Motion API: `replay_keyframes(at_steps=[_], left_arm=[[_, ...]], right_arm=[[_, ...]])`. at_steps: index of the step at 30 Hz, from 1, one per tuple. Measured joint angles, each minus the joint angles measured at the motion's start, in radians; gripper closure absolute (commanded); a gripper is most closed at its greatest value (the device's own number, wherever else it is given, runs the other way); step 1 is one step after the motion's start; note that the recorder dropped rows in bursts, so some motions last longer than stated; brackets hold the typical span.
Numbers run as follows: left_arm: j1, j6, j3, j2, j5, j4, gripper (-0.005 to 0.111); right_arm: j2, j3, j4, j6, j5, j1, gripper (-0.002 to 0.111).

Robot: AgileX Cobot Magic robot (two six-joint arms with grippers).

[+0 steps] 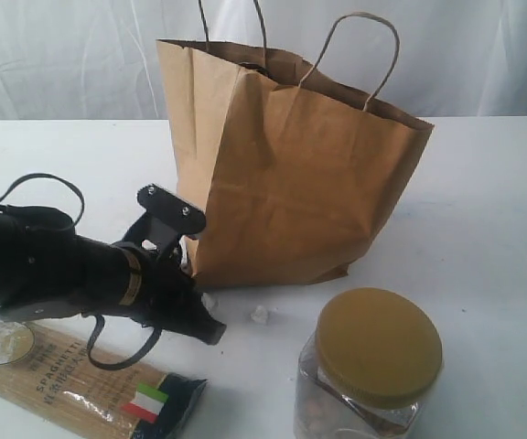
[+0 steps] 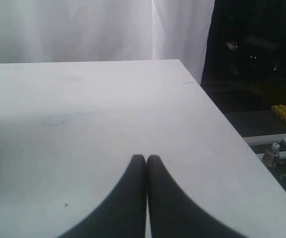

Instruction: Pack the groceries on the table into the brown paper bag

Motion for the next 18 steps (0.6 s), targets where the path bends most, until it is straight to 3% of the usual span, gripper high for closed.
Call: replay_keyframes(at_steps=[4, 18], left_arm=[[0.012, -0.008, 0.000, 0.000, -0.082, -0.066, 0.052], [0.012, 0.042, 0.000, 0.080, -0.105, -0.083, 0.052]], right_arm=[[0.000, 0.000, 0.000, 0.000, 0.000, 0.000, 0.108], [0.000, 0.000, -0.002, -0.025, 0.000, 0.000, 0.108]])
